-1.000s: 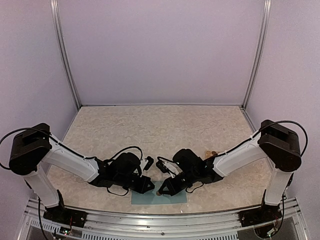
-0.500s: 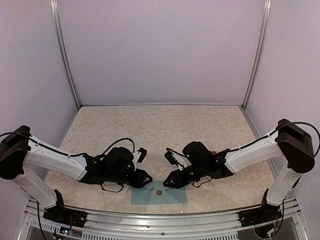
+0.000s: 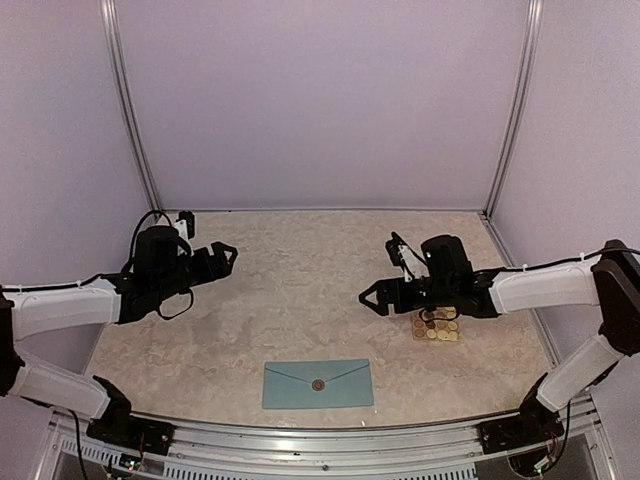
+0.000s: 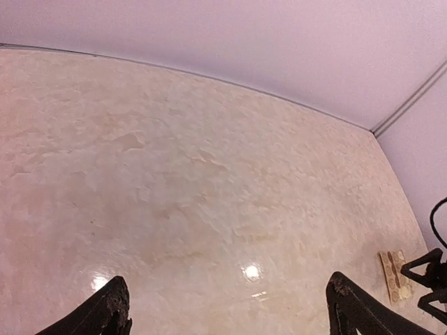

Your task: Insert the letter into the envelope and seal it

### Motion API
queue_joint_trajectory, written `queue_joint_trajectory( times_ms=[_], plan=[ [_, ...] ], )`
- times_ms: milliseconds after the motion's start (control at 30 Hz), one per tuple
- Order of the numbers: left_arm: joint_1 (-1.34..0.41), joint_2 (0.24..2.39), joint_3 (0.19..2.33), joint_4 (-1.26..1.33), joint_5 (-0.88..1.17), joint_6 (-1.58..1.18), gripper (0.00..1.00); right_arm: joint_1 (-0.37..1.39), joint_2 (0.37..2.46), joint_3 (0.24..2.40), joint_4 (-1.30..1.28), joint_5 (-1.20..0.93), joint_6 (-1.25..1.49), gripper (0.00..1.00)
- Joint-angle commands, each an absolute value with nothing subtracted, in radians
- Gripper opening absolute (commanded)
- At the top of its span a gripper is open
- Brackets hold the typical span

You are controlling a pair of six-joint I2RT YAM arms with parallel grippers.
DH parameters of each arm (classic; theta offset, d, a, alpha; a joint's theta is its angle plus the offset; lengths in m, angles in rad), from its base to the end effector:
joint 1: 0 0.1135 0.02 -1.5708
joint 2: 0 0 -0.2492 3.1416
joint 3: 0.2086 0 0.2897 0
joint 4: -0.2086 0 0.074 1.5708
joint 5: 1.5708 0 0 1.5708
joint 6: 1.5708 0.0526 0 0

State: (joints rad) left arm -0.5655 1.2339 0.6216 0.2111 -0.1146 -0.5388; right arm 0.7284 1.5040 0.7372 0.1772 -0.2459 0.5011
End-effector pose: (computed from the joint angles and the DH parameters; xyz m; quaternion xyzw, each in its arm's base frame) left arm 0.2736 -0.1665 0.1856 -0.0205 0.8328 -0.2484 0.4943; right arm 0.2549 0.2445 0.1392 -0.1567 0.8632 0.3581 0.3196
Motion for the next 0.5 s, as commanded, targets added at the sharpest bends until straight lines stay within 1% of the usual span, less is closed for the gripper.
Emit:
queue_joint_trajectory(
  times_ms=[0,100,300,367,467],
  plan=[
    [-0.362,1.229,0.552,0.323,-0.087,-0.459,0.93,0.577,1.52,0.715,0.224,-0.218,0.401,0.93],
    [-0.206,1.222,0.492,0.395,-0.07,-0.442,0.93,0.45,1.51,0.703,0.241,-0.234,0.361,0.93],
    [0.116,1.176,0.371,0.54,-0.008,-0.41,0.96,0.136,1.435,0.634,0.336,-0.364,0.322,0.94],
    [0.19,1.159,0.322,0.603,0.018,-0.398,0.96,0.026,1.404,0.597,0.395,-0.406,0.326,0.94],
    [0.232,1.143,0.252,0.72,0.003,-0.363,0.96,-0.096,1.36,0.531,0.495,-0.409,0.322,0.95]
  ],
)
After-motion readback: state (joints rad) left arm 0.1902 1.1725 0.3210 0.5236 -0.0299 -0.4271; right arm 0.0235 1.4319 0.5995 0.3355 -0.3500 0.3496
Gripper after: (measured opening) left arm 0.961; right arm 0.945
